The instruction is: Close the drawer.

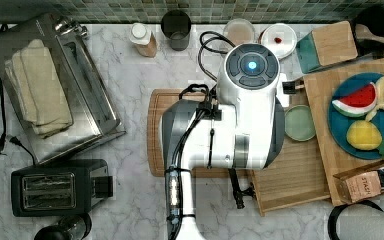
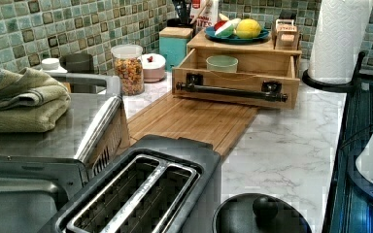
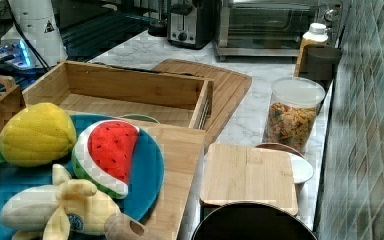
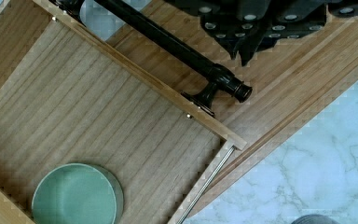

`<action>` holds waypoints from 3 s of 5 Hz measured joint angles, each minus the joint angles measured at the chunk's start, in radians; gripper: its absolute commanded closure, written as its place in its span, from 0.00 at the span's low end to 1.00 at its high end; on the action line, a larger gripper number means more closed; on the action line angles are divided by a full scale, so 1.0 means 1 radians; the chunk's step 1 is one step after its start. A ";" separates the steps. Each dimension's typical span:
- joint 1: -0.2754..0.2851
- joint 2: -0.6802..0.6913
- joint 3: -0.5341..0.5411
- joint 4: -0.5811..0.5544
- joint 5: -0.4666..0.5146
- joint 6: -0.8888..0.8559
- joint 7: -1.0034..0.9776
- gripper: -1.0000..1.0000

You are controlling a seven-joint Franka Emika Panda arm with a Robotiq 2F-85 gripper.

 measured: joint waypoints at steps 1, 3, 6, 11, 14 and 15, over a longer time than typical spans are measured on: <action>-0.003 0.002 0.000 -0.006 -0.001 0.010 0.000 1.00; -0.005 -0.003 -0.007 -0.040 0.053 0.072 -0.081 1.00; 0.010 -0.119 0.011 -0.228 0.084 0.160 -0.190 1.00; 0.066 -0.203 0.086 -0.575 0.016 0.484 -0.679 1.00; 0.023 -0.084 0.219 -0.661 -0.175 0.643 -0.554 1.00; 0.025 -0.079 0.228 -0.692 -0.220 0.694 -0.548 1.00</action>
